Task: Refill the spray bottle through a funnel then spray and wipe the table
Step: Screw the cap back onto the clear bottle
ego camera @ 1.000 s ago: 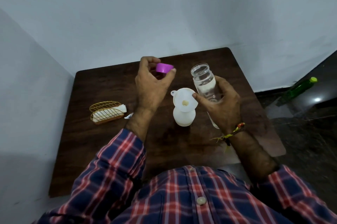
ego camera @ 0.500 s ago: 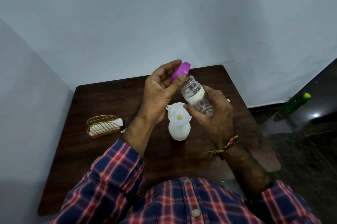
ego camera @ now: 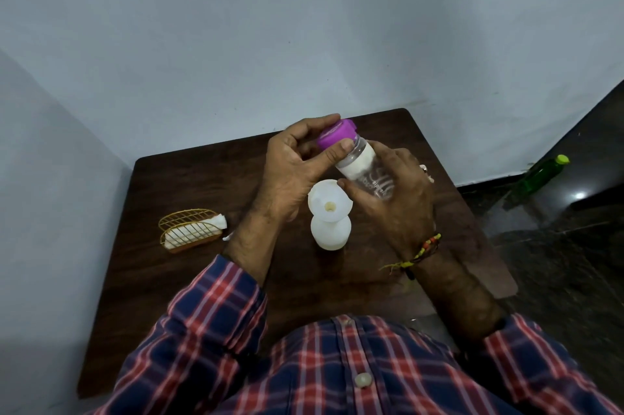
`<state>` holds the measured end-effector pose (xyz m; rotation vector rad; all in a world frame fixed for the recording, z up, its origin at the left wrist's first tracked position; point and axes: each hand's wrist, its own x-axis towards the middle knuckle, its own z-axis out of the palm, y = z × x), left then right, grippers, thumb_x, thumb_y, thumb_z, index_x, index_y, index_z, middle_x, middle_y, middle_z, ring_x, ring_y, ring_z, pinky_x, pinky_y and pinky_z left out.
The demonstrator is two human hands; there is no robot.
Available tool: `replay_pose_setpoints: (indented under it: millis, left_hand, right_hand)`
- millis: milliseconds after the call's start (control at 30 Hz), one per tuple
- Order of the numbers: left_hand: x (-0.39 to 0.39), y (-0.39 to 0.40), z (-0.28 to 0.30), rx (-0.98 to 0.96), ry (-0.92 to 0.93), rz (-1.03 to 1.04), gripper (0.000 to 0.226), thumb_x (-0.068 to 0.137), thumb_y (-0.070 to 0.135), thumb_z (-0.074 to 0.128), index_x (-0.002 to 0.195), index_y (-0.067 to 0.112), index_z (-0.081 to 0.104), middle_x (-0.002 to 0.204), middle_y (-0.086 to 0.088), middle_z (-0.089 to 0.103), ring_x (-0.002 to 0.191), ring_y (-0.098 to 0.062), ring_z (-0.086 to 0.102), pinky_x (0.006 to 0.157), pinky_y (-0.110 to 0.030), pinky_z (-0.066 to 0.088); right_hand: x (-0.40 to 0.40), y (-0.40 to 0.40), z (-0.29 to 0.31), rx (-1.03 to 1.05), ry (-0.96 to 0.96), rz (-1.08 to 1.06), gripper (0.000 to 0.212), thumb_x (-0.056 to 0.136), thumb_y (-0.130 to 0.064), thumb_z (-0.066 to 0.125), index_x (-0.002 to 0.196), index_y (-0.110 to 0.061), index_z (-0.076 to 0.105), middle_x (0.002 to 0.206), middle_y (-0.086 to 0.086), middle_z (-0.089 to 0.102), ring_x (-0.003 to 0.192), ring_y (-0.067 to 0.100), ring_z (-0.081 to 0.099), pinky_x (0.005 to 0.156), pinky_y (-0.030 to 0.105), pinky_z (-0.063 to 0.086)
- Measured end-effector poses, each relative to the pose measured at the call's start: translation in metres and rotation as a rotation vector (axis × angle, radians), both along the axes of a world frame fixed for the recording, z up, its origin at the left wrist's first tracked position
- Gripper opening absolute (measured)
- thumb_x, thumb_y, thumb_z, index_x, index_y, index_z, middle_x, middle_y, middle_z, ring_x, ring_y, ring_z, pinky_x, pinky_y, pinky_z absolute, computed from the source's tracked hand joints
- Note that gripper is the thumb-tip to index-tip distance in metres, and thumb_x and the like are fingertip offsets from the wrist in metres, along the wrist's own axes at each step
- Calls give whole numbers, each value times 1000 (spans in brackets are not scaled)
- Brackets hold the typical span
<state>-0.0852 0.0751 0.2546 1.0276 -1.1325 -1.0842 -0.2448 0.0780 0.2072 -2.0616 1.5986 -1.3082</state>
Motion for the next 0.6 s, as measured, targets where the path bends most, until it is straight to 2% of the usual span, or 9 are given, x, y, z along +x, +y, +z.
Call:
replay_pose_setpoints:
  millis: [100,200,300,467,533,600]
  left_hand:
    - [8,-3,-2,7,12,-146,42,85,-6,67,126,1,59,121,-9,67,112,-17,65,91,-24,52]
    - [10,-5,-4,1,26,-206,43,89,-5,62,132,-1,55,128,-13,63,118,-19,61,96,-26,49]
    - [4,-2,-6,-25,36,-163,40,90,-4,62,129,-1,57,124,-10,66,115,-17,62,95,-25,49]
    - [-10,1,0,-101,-4,3,33,81,-3,72,113,3,67,106,-2,72,99,-10,69,84,-23,54]
    - [-12,-1,4,-118,-4,5,33,80,-3,73,112,5,67,103,2,74,97,-10,69,83,-22,54]
    - [-7,-5,6,-118,-3,-69,35,83,0,70,118,2,65,111,-4,72,105,-14,67,87,-24,53]
  right_hand:
    - [-3,-1,1,31,-80,81,64,72,-55,76,123,-19,64,102,-1,65,91,14,62,77,39,55]
    - [-3,-1,0,66,-128,120,64,72,-56,76,123,-19,64,101,-2,65,88,9,62,77,35,56]
    - [-4,0,-1,73,-166,117,64,71,-56,77,123,-21,63,102,-3,66,90,9,63,79,35,57]
    - [-4,3,2,57,-201,128,63,71,-52,78,122,-19,64,103,-2,67,90,9,64,79,33,58]
    - [-4,4,6,90,-289,160,62,71,-46,83,122,-16,65,105,-2,69,92,9,67,79,34,59]
    - [-11,3,12,184,-410,256,59,72,-36,86,121,-13,65,106,-1,72,94,12,70,82,38,59]
